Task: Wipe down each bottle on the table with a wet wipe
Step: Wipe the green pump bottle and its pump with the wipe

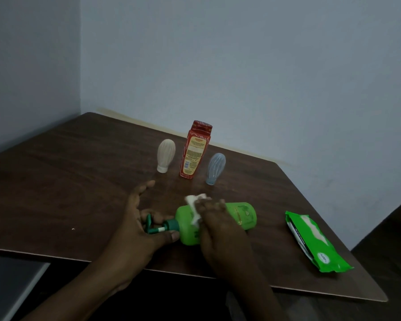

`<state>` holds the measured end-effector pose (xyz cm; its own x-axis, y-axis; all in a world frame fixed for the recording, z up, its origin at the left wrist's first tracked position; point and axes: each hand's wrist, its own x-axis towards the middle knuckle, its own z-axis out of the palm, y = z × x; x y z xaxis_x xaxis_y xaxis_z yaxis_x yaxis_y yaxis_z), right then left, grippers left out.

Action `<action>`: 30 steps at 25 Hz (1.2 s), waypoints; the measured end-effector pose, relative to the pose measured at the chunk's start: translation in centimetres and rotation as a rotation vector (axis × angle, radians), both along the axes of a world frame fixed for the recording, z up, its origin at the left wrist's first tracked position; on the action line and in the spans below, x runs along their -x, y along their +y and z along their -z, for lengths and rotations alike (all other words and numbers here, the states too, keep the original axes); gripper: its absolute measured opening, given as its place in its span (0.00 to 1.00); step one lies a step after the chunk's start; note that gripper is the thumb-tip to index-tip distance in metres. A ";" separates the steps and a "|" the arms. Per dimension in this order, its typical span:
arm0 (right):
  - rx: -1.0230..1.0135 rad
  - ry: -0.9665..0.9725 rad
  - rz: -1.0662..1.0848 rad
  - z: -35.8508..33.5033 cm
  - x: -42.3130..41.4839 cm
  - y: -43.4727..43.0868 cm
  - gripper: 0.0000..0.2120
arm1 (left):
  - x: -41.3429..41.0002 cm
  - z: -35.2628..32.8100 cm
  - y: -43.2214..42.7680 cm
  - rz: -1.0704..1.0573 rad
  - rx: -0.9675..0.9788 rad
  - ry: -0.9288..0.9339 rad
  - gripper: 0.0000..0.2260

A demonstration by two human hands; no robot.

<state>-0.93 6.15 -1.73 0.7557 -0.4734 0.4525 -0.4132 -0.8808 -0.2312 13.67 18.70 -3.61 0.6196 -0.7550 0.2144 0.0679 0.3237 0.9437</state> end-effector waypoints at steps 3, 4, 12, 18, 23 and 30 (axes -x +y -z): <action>-0.061 -0.045 0.277 -0.6 3.6 -5.2 0.21 | 0.2 -0.1 -0.1 0.006 0.006 0.003 0.49; -0.058 -0.032 0.319 -0.9 4.2 -5.8 0.21 | 0.3 0.0 -0.1 0.007 0.003 0.002 0.49; -0.011 0.027 -0.078 -0.3 -0.9 2.1 0.23 | 0.0 0.4 0.1 -0.010 -0.020 -0.007 0.48; -0.059 -0.136 0.305 -1.3 5.2 -5.7 0.18 | -0.2 0.7 -0.4 -0.010 0.021 -0.016 0.48; -0.180 -0.361 0.196 -1.9 5.8 -3.1 0.16 | 0.7 0.8 0.2 -0.075 -0.009 -0.270 0.49; -0.090 -0.196 -0.037 -2.1 4.9 -1.6 0.20 | 1.0 0.0 0.9 -0.150 -0.059 -0.802 0.46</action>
